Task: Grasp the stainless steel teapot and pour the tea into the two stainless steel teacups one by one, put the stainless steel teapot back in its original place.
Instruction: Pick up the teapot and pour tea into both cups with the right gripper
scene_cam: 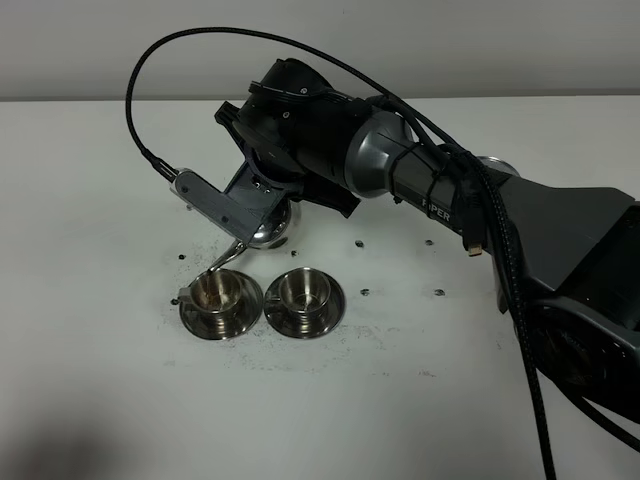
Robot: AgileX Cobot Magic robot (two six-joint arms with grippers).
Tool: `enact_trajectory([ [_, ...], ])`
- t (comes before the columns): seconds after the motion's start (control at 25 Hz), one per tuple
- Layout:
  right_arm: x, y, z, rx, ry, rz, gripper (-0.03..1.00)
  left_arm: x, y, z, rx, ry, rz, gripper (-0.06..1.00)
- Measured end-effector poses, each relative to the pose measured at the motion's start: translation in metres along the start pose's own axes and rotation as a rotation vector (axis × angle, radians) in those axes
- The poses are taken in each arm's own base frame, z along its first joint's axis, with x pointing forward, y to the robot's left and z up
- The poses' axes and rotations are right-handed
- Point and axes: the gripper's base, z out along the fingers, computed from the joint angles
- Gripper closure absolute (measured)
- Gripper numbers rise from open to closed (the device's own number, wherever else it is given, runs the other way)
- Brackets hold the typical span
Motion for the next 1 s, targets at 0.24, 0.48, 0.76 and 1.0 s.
enact_trajectory([
  [0.24, 0.0003, -0.0027, -0.0014, 0.022, 0.042, -0.034, 0.80, 0.0000, 0.0000, 0.0000, 0.000, 0.000, 0.000, 0.41],
  [0.48, 0.0024, -0.0039, -0.0018, 0.032, 0.073, -0.059, 0.80, 0.0000, 0.0000, 0.0000, 0.000, 0.000, 0.000, 0.41],
  [0.76, -0.0007, -0.0049, -0.0032, 0.037, 0.079, -0.071, 0.80, 0.0000, 0.0000, 0.0000, 0.000, 0.000, 0.000, 0.41],
  [1.0, -0.0035, -0.0058, -0.0043, 0.040, 0.081, -0.080, 0.80, 0.0000, 0.0000, 0.0000, 0.000, 0.000, 0.000, 0.41],
])
